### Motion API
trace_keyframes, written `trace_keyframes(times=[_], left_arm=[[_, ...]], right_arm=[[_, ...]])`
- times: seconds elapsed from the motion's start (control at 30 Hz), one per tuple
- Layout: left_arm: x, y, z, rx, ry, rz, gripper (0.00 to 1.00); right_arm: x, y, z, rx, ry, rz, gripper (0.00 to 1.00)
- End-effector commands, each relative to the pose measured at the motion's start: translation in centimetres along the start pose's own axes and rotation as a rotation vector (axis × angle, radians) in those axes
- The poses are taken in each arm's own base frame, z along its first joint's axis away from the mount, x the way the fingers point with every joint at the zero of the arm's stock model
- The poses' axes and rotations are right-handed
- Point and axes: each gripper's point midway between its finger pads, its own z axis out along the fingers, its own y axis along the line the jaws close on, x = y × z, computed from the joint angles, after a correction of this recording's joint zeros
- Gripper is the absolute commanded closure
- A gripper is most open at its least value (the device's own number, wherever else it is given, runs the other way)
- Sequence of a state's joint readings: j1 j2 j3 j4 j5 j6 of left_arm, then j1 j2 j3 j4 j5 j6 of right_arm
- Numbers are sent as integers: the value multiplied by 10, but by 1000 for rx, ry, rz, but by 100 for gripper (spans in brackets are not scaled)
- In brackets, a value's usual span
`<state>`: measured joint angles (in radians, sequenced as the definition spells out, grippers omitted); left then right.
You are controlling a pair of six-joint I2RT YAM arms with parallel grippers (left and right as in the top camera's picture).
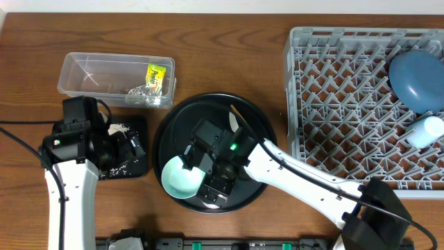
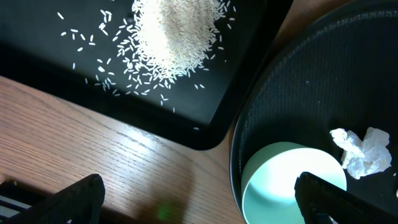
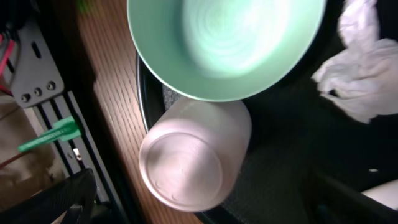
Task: Sort waste into correct bins and load items into the dishwasher rack
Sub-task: 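Reach right gripper back to tray and grasp pink cup, then carry pink cup with right gripper and lower it into rack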
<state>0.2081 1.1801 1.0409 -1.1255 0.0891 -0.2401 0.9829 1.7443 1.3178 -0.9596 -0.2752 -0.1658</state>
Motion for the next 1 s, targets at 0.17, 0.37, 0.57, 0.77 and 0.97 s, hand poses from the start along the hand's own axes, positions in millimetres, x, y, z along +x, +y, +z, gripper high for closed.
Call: trace_keyframes(times=[0.17,0.37,0.57,0.77,0.97], left_arm=[[-3,3,-3,-16,-16,-17,2],[-3,4,-3,-16,-15,-17,2],[-3,4,-3,-16,-16,-17,2],[-3,4,-3,-16,-16,-17,2],[-3,4,-3,-17,-16,-17,2]], right_arm=[[13,5,31,9,16,-32,2],[17,-1,43,35,5,-27,4],[19,-14,48,101,-3,7,15],[19,-16,48,110,-5,18,35],[15,-17,39,115,-19,68,50]])
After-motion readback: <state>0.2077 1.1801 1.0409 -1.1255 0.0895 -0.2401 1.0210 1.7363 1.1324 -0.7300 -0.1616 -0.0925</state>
